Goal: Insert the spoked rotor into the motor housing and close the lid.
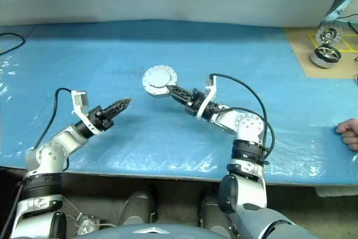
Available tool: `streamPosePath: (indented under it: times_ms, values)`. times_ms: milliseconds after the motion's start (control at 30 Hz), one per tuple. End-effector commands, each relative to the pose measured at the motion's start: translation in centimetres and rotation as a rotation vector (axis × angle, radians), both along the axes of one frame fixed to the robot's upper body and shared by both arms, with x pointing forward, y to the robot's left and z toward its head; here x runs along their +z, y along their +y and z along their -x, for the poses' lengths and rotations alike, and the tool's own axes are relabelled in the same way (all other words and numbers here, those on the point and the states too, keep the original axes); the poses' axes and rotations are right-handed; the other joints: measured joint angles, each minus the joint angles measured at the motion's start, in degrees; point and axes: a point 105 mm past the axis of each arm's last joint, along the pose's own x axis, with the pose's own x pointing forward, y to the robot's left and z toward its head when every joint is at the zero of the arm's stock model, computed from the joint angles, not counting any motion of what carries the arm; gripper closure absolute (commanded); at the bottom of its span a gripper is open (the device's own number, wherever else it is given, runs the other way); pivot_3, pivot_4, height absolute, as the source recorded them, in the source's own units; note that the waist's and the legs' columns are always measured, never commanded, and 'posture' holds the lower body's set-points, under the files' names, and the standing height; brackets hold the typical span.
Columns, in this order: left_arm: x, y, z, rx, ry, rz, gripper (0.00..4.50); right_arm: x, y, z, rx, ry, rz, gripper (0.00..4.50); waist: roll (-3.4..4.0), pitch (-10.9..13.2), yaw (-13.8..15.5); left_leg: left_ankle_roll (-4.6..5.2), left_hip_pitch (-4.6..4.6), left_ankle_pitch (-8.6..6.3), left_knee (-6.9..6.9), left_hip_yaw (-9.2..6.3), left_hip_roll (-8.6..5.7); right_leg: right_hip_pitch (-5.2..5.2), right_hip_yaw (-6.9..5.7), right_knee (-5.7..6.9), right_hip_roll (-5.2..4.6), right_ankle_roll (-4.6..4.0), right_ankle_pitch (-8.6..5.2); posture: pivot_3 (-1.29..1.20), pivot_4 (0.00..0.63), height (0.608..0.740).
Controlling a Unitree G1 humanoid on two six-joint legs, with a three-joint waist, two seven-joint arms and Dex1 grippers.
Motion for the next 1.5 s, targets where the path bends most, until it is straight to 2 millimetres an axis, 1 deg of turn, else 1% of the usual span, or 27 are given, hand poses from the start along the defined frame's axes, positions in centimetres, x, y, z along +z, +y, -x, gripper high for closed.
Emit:
streamPosePath:
  times_ms: [33,133,200,333,400,500,567,600,800,933,1033,1133,1233,1300,1367,1467,1500]
  values:
    - [1.4,-0.5,0.0,-0.015,-0.012,0.118,1.79,3.5,0.5,0.9,0.051,-0.115,-0.073,3.31,0.0,0.0,0.0,0.0,-0.02,0.0,0.02,0.0,0.0,0.02,-0.03,0.0,0.0,0.0,0.0,0.0,0.15,0.74]
    - [1.0,-2.3,-0.2,-0.07,0.031,0.169,0.69,3.8,0.6,1.2,0.069,-0.126,-0.067,3.31,-0.01,0.0,0.1,0.0,-0.08,0.0,0.1,-0.04,0.0,0.03,-0.13,0.02,-0.01,0.01,0.01,0.0,0.15,0.74]
    - [1.5,-3.3,-0.3,-0.103,0.031,0.204,0.03,4.0,0.6,1.3,0.076,-0.137,-0.06,3.31,-0.02,0.0,0.1,-0.01,-0.08,0.0,0.13,-0.07,0.0,0.07,-0.15,0.02,-0.01,0.02,0.01,0.0,0.15,0.74]
    - [2.8,-4.5,-0.6,-0.142,0.026,0.271,0.03,4.3,0.4,1.6,0.089,-0.158,-0.044,3.31,-0.05,0.0,0.1,-0.01,-0.11,0.01,0.15,-0.11,-0.07,0.09,-0.18,0.02,-0.01,0.03,0.02,0.0,0.15,0.74]
    - [3.2,-5.5,-1.1,-0.158,0.034,0.304,0.03,4.3,0.4,1.8,0.098,-0.161,-0.034,3.31,-0.06,0.0,0.0,-0.01,-0.11,0.01,0.15,-0.14,-0.11,0.09,-0.19,0.02,0.0,0.02,0.02,0.0,0.15,0.74]
    - [4.9,-6.9,-1.4,-0.209,0.017,0.393,0.03,4.1,0.4,2.0,0.104,-0.161,-0.021,3.31,-0.08,0.0,0.0,-0.01,-0.14,0.01,0.19,-0.17,-0.16,0.12,-0.2,0.02,-0.01,0.04,0.02,0.0,0.15,0.74]
    - [5.4,-7.3,-1.5,-0.225,0.019,0.427,0.03,4.1,0.3,2.0,0.103,-0.159,-0.016,3.31,-0.1,0.1,-0.1,-0.01,-0.16,0.01,0.23,-0.18,-0.16,0.11,-0.2,0.03,-0.01,0.05,0.03,0.0,0.15,0.74]
    - [5.4,-7.5,-1.7,-0.226,0.027,0.439,0.03,4.1,0.3,2.0,0.103,-0.159,-0.014,3.31,-0.1,0.1,-0.1,-0.01,-0.15,0.01,0.24,-0.19,-0.16,0.11,-0.2,0.04,0.0,0.05,0.03,0.0,0.15,0.74]
    - [4.3,-9.1,-4.2,-0.177,0.115,0.497,0.03,3.8,0.4,2.0,0.098,-0.149,0.0,3.31,-0.14,0.1,0.0,-0.01,-0.21,0.01,0.46,-0.31,-0.18,0.2,-0.25,0.11,-0.02,0.12,0.07,0.0,0.15,0.74]
    - [4.5,-9.2,-4.6,-0.177,0.111,0.514,0.03,3.8,0.3,2.1,0.09,-0.147,0.004,3.31,-0.15,0.1,0.0,-0.01,-0.23,0.01,0.58,-0.35,-0.18,0.21,-0.26,0.19,-0.02,0.13,0.08,0.0,0.15,0.74]
    - [4.3,-9.2,-4.5,-0.178,0.111,0.48,0.03,3.7,0.2,2.1,0.08,-0.143,0.005,3.31,-0.15,0.1,0.0,0.0,-0.23,0.01,0.61,-0.37,-0.17,0.21,-0.29,0.23,-0.02,0.13,0.08,0.0,0.15,0.74]
    - [3.9,-8.9,-4.6,-0.158,0.117,0.461,0.62,3.7,0.1,2.0,0.071,-0.141,0.003,3.31,-0.16,0.1,0.0,-0.01,-0.24,0.01,0.68,-0.38,-0.17,0.21,-0.3,0.28,-0.03,0.13,0.08,0.0,0.15,0.74]
    - [3.3,-9.0,-4.6,-0.14,0.14,0.428,1.62,3.4,0.2,1.9,0.055,-0.135,0.018,3.31,-0.16,0.1,0.1,-0.01,-0.25,0.01,0.77,-0.41,-0.17,0.21,-0.31,0.37,-0.05,0.13,0.08,0.0,0.15,0.74]
    - [3.1,-9.3,-4.2,-0.154,0.135,0.415,1.62,3.2,0.3,1.7,0.047,-0.134,0.04,3.31,-0.17,0.1,0.1,-0.01,-0.26,0.01,0.84,-0.42,-0.17,0.21,-0.31,0.43,-0.06,0.13,0.08,0.0,0.15,0.74]
    - [2.6,-9.8,-4.2,-0.154,0.136,0.383,1.89,3.0,0.3,1.5,0.037,-0.139,0.063,3.31,-0.17,0.1,0.0,-0.01,-0.25,0.01,0.92,-0.43,-0.14,0.21,-0.32,0.51,-0.05,0.13,0.08,0.0,0.15,0.74]
    - [2.2,-10.3,-4.4,-0.15,0.144,0.345,1.94,2.8,0.4,1.3,0.031,-0.142,0.072,3.31,-0.17,0.1,0.1,-0.01,-0.26,0.01,0.99,-0.46,-0.14,0.21,-0.32,0.58,-0.06,0.13,0.08,0.0,0.15,0.74]
    - [2.5,-10.2,-4.3,-0.155,0.129,0.364,1.94,2.8,0.5,1.3,0.033,-0.144,0.072,3.31,-0.17,0.1,0.1,-0.01,-0.26,0.01,1.01,-0.46,-0.14,0.23,-0.32,0.58,-0.07,0.13,0.08,0.0,0.15,0.74]
